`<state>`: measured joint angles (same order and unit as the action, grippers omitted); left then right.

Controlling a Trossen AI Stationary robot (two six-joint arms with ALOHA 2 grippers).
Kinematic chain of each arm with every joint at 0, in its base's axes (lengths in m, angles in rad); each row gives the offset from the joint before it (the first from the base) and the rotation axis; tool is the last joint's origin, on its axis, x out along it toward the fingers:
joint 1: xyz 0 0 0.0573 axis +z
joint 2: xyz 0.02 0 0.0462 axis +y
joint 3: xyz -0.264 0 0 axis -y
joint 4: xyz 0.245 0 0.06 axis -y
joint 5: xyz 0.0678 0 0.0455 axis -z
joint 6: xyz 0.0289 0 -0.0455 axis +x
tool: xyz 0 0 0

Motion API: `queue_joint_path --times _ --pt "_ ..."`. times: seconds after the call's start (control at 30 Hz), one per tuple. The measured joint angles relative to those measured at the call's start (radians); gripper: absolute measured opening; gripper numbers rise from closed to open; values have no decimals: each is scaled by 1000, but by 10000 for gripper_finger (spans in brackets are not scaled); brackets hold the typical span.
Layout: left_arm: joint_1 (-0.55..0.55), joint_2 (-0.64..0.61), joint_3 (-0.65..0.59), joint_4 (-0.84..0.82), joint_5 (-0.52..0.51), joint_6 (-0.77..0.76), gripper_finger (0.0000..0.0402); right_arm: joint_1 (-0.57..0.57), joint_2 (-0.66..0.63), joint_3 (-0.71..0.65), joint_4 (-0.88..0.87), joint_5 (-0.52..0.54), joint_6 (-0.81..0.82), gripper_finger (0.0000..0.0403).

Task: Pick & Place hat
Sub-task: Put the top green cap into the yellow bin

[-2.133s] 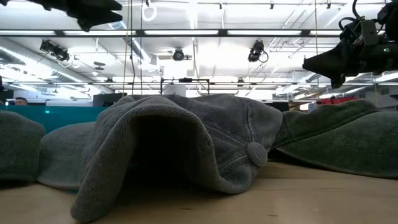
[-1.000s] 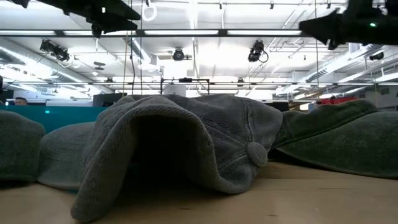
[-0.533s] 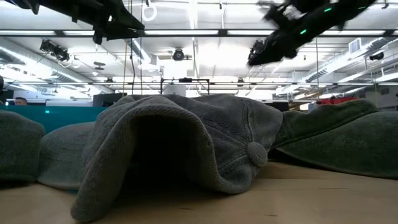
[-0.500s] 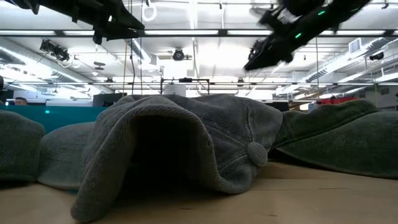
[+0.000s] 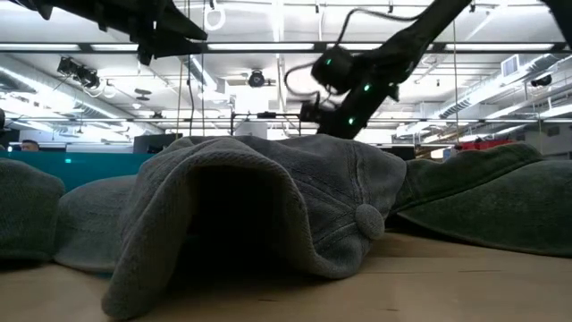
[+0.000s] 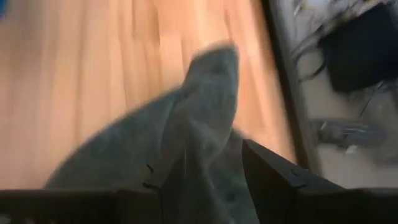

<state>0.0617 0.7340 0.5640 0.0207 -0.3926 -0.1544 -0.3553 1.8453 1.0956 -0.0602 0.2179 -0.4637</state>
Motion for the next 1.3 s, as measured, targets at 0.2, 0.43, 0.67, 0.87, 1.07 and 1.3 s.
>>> queue_joint_path --times 0.2,0.43,0.67,0.87,1.07,1.3 --pt "-24 0 0 -46 0 -16 202 -47 72 57 -119 -49 110 161" --pt "-27 0 0 -73 -2 -26 202 -78 80 55 -126 -54 176 78" --pt "-27 0 0 -80 -2 -26 202 -65 54 54 -167 -34 176 15" --pt "-27 0 0 -79 -2 -26 202 2 -89 158 -408 141 182 7" --pt "-26 0 0 -78 -2 -26 202 85 -313 246 -610 343 188 5" --pt "-26 0 0 -80 -2 -36 202 107 -580 183 -835 435 407 4"
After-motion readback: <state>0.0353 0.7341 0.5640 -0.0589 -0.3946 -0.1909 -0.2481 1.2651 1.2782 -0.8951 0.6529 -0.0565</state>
